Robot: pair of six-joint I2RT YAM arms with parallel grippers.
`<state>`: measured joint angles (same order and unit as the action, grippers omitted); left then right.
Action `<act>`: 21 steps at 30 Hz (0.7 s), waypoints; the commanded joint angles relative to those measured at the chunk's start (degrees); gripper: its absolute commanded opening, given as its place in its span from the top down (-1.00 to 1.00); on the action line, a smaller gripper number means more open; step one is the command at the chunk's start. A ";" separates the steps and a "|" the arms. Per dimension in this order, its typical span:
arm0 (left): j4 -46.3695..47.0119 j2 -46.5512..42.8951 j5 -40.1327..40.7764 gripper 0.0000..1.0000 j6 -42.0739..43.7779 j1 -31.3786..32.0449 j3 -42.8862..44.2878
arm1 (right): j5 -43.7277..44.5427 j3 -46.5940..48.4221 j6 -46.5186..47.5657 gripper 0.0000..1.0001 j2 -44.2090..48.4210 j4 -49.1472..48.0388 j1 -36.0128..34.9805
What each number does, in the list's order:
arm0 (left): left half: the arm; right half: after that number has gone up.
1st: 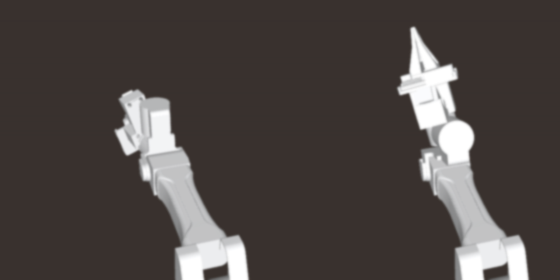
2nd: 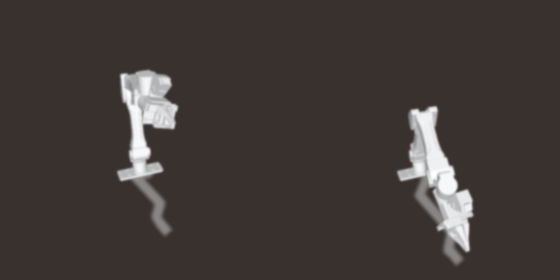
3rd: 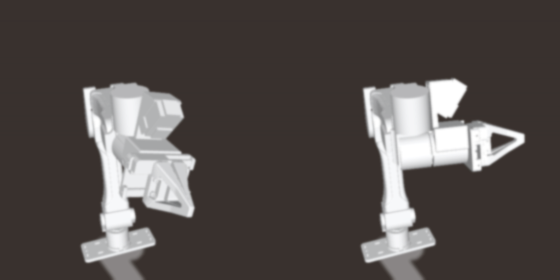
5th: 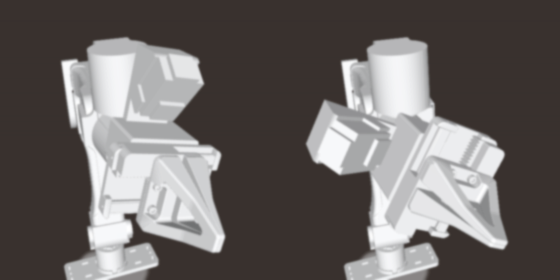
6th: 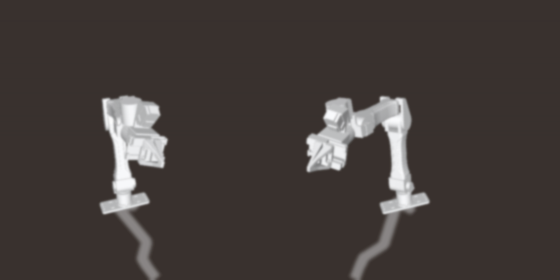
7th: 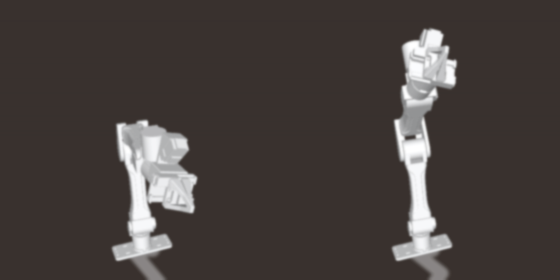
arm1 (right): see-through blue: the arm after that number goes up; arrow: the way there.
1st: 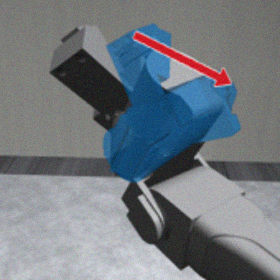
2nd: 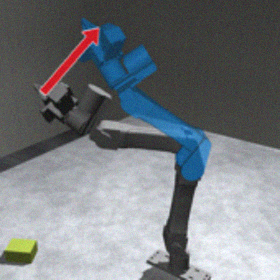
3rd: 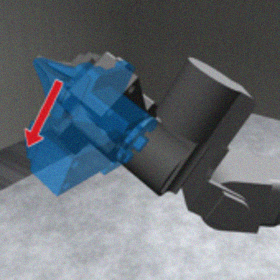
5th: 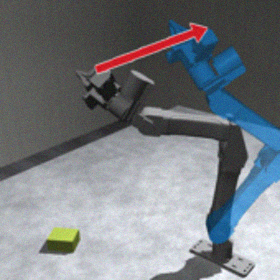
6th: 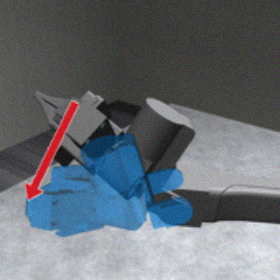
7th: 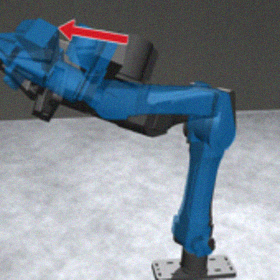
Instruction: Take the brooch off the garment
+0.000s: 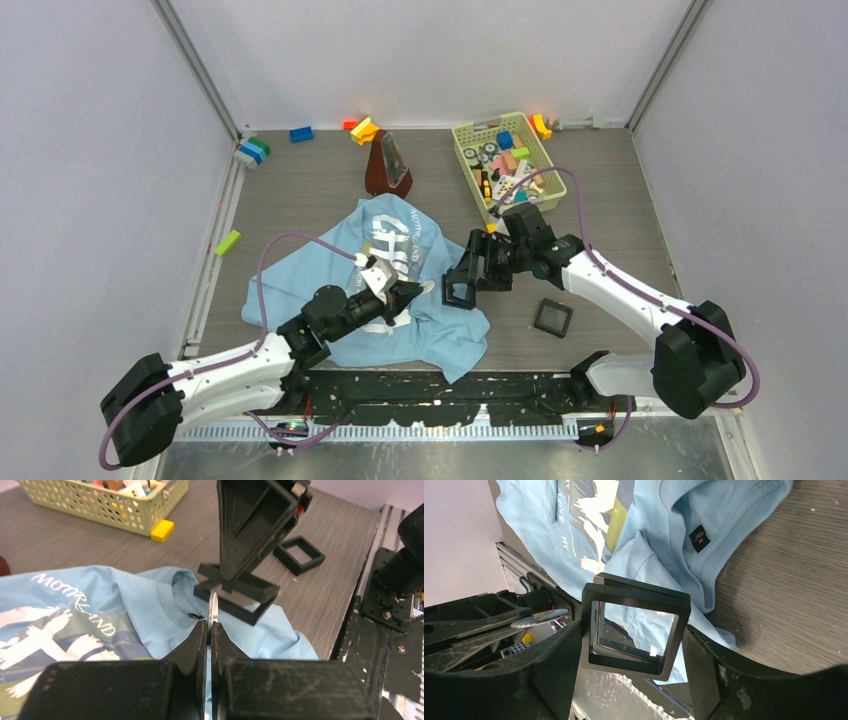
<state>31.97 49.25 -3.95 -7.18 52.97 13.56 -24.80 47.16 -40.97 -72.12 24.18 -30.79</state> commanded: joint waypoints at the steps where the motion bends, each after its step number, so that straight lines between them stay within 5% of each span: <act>1: 8.37 0.38 1.22 1.00 2.64 0.12 0.24 | -1.44 1.89 -1.73 0.29 -1.14 -5.12 -1.29; 13: 9.28 5.38 -2.32 1.00 2.23 0.20 1.59 | -3.57 2.87 -3.54 0.31 -2.31 -7.49 -3.22; 21: 3.17 9.16 3.17 1.00 2.49 0.20 4.37 | -4.82 1.72 -8.93 0.32 0.74 -13.06 -2.77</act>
<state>36.40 57.52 -3.88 -5.54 52.93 14.31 -26.89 47.51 -45.93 -74.30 18.11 -33.54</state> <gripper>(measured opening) 0.022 0.726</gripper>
